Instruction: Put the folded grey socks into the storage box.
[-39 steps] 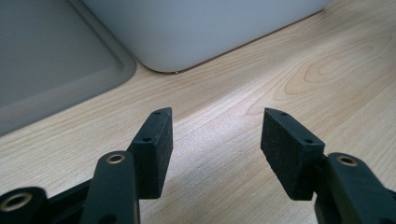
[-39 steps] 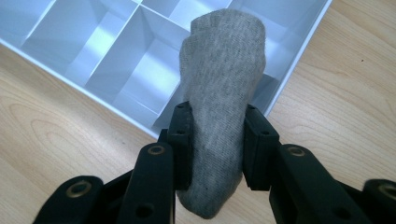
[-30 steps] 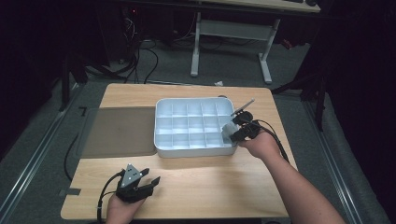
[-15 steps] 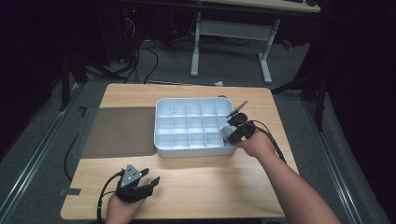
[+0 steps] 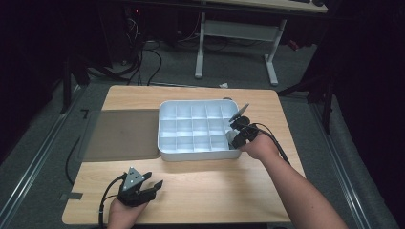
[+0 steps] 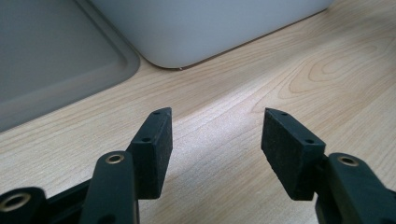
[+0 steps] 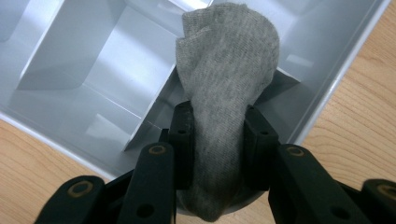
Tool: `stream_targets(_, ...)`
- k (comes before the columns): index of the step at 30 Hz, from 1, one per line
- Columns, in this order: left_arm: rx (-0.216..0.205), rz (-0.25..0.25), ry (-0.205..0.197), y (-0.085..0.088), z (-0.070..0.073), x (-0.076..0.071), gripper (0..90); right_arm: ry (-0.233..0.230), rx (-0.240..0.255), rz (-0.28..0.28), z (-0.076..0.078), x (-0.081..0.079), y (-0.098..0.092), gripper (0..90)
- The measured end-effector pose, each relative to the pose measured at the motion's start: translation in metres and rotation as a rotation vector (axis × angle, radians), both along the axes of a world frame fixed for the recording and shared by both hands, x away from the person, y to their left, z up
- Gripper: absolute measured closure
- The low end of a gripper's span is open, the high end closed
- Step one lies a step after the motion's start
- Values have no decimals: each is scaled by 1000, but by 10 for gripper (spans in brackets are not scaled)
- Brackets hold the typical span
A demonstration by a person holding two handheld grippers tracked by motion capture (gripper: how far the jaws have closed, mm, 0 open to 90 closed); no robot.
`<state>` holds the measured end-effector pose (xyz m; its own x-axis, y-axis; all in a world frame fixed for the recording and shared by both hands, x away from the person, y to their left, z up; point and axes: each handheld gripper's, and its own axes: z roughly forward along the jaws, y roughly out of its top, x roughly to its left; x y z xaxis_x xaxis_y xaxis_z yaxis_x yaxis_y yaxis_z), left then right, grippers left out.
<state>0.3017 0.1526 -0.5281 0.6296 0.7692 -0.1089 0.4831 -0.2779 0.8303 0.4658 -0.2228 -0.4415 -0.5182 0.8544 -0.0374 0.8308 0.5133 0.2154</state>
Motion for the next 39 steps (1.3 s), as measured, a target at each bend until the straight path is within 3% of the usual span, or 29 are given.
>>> stream_targets(26, 0, -13, 10, -2, -1, 0, 439, 54, -33, 20, -20, 5, 7, 702)
stream_targets(33, 3, -20, 16, -2, -1, 0, 439, 61, -28, 29, -16, 5, 9, 614)
stream_targets(36, 3, -21, 17, -2, -1, 0, 439, 54, -47, 26, -12, 5, 11, 584)
stream_targets(39, 1, -21, 17, -2, -1, 0, 439, 32, -27, 25, -3, 6, 7, 557)
